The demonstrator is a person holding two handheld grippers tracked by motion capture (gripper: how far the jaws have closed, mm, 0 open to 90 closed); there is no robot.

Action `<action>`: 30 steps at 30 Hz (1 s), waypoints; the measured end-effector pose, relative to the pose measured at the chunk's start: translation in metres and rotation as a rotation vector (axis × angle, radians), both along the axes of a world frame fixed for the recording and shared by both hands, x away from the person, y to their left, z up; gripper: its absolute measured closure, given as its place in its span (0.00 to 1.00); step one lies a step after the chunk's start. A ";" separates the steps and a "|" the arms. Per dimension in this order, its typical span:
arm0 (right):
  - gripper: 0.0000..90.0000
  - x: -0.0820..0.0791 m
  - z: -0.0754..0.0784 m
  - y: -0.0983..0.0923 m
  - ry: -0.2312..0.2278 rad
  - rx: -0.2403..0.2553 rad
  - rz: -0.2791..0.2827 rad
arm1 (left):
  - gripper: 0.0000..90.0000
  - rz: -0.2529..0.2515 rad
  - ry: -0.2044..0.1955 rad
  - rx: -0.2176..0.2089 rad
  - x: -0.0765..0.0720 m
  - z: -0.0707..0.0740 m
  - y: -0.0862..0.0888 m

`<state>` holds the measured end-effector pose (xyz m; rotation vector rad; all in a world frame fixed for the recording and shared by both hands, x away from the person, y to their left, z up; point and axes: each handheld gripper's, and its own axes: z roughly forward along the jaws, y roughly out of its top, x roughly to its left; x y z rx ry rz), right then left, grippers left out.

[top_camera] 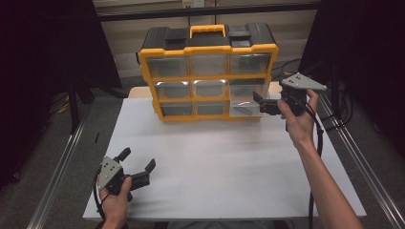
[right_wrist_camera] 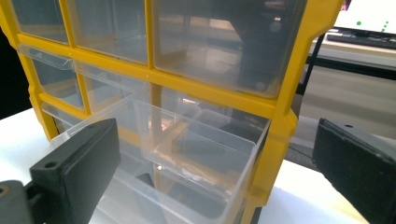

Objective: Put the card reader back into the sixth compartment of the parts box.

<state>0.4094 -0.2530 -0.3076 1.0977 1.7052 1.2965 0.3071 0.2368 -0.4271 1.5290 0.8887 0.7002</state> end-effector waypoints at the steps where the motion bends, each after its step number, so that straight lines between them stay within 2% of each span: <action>1: 0.01 -0.001 -0.001 0.000 -0.003 -0.001 0.001 | 0.02 0.003 0.001 -0.005 0.000 0.000 0.000; 7: 0.01 -0.006 -0.003 -0.002 -0.016 -0.004 -0.007 | 0.02 0.012 0.002 -0.011 0.000 0.000 0.002; 8: 0.01 -0.008 -0.005 -0.003 -0.019 -0.006 -0.012 | 0.02 0.013 0.002 -0.002 0.000 0.001 0.003; 17: 0.01 -0.019 -0.015 -0.006 -0.034 -0.003 -0.037 | 0.02 0.015 -0.003 -0.015 0.000 0.001 0.003; 21: 0.00 -0.023 -0.019 -0.006 -0.037 -0.029 -0.044 | 0.02 0.001 0.004 0.007 -0.002 -0.001 0.000; 28: 0.00 -0.036 -0.028 -0.010 -0.051 -0.035 -0.057 | 0.02 0.020 -0.003 -0.019 -0.002 0.001 0.004; 30: 0.00 -0.039 -0.032 -0.013 -0.043 -0.027 -0.062 | 0.02 0.023 -0.005 -0.013 -0.002 0.001 0.005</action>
